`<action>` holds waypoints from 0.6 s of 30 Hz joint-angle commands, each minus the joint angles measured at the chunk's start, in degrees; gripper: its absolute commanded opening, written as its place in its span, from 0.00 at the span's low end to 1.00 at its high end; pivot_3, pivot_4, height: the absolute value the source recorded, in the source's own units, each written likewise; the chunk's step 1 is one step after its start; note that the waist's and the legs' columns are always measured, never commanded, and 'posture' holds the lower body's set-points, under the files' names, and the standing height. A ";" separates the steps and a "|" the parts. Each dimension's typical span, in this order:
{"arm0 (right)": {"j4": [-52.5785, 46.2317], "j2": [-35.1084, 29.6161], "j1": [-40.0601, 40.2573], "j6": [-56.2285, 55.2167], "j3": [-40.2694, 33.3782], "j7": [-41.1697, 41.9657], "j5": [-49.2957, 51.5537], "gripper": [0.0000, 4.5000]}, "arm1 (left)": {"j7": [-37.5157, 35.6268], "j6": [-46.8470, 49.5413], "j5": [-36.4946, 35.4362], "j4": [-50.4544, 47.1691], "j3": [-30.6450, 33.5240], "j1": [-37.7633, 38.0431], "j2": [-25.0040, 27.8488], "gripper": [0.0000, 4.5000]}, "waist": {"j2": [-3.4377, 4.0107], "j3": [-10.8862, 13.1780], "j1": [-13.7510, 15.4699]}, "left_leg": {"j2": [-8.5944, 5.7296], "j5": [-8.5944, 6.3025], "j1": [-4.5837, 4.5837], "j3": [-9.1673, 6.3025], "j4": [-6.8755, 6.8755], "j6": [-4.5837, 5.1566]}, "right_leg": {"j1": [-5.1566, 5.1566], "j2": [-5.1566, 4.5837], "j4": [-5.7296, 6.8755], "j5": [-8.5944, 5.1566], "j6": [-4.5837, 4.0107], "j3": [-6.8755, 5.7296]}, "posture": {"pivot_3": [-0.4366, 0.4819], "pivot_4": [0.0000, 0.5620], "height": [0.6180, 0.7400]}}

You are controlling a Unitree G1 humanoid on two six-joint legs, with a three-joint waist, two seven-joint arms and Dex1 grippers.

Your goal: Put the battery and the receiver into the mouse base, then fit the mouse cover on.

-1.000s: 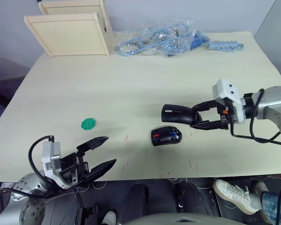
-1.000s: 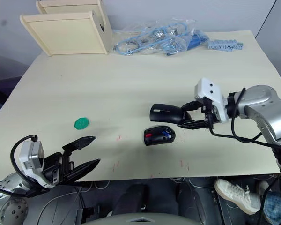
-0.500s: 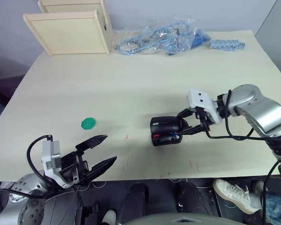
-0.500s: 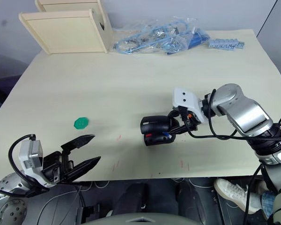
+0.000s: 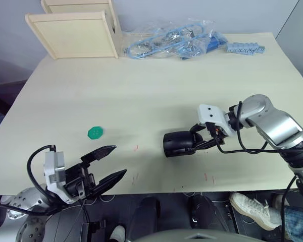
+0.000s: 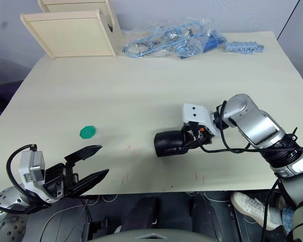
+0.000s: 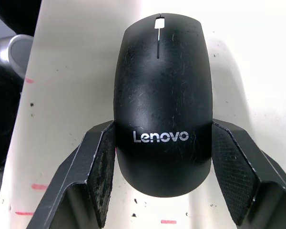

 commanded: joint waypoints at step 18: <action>1.61 1.65 0.22 -2.02 0.62 2.01 -3.19 0.62 | -0.02 0.28 -0.72 -1.81 1.12 0.24 0.47 1.00 | 0.00 0.00 -0.01 | 0.00 0.00 0.00 -0.01 0.00 0.00 | 0.00 0.00 0.02 0.00 0.00 -0.01 | 0.48 0.27 1.00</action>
